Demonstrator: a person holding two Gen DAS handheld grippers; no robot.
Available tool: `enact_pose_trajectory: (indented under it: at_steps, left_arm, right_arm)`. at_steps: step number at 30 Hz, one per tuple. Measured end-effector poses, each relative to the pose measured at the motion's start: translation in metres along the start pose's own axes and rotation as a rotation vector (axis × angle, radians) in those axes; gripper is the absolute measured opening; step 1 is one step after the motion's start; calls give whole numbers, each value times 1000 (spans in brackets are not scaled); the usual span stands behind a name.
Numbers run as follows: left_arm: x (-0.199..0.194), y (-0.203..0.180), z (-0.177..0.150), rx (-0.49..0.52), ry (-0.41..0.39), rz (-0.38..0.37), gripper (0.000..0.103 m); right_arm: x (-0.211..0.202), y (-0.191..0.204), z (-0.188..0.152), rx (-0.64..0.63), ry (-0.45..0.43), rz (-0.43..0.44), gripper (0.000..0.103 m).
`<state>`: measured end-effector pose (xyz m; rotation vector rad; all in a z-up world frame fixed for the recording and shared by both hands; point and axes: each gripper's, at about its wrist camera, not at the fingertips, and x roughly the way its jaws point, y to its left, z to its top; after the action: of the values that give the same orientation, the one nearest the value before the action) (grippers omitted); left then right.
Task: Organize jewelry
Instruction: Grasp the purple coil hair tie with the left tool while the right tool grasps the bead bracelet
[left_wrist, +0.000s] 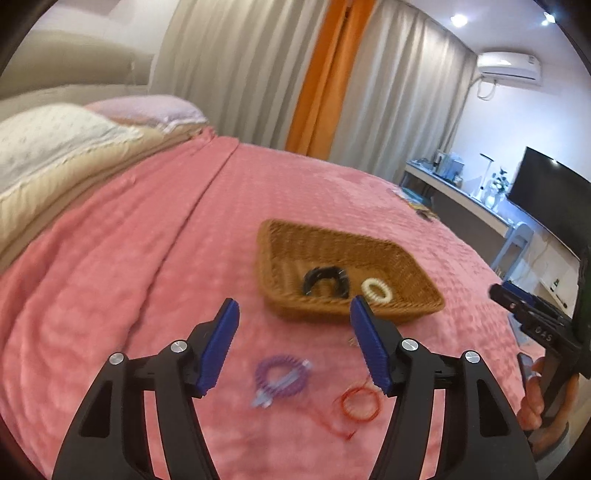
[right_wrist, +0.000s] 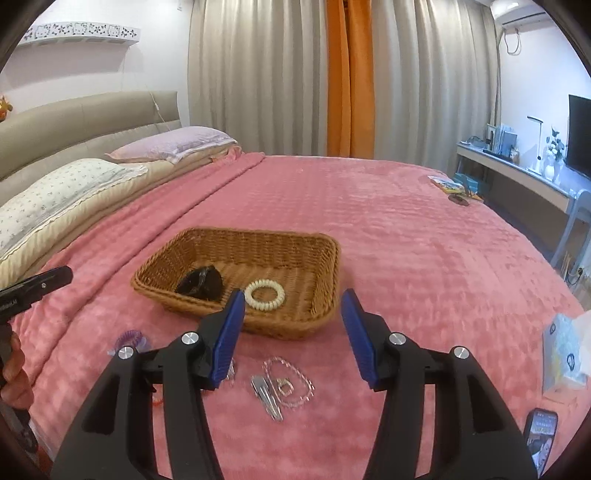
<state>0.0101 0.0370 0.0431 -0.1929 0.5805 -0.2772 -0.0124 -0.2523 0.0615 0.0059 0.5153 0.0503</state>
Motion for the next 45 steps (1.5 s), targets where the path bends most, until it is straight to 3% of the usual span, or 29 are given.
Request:
enact_pose_trajectory:
  at_steps: [10, 14, 19, 22, 25, 30, 34, 36, 37, 39, 45]
  left_arm:
    - [54, 34, -34, -54, 204, 26, 59]
    - [75, 43, -44, -62, 274, 28, 56]
    - [88, 48, -47, -71, 316, 12, 50]
    - [91, 50, -50, -76, 322, 15, 47]
    - [90, 53, -50, -94, 320, 2, 44]
    - [97, 54, -46, -95, 338, 5, 41]
    - [108, 37, -43, 3, 375, 58, 41]
    - [112, 27, -44, 52, 385, 73, 41]
    - [113, 23, -45, 75, 389, 89, 32]
    - [117, 15, -47, 125, 393, 114, 10]
    - [97, 18, -42, 104, 321, 65, 8]
  right_arm:
    - [33, -20, -45, 77, 176, 56, 50]
    - [62, -30, -61, 108, 275, 75, 34]
    - [94, -39, -70, 146, 376, 109, 32]
    - [105, -32, -72, 114, 415, 91, 24]
    - [110, -22, -73, 67, 422, 63, 18]
    - [114, -12, -72, 2, 422, 36, 17]
    - [120, -2, -70, -64, 421, 8, 17]
    - [119, 1, -70, -82, 412, 2, 11]
    - [118, 1, -70, -83, 408, 7, 6]
    - [114, 1, -70, -84, 390, 9, 6]
    - [88, -2, -57, -51, 320, 45, 6]
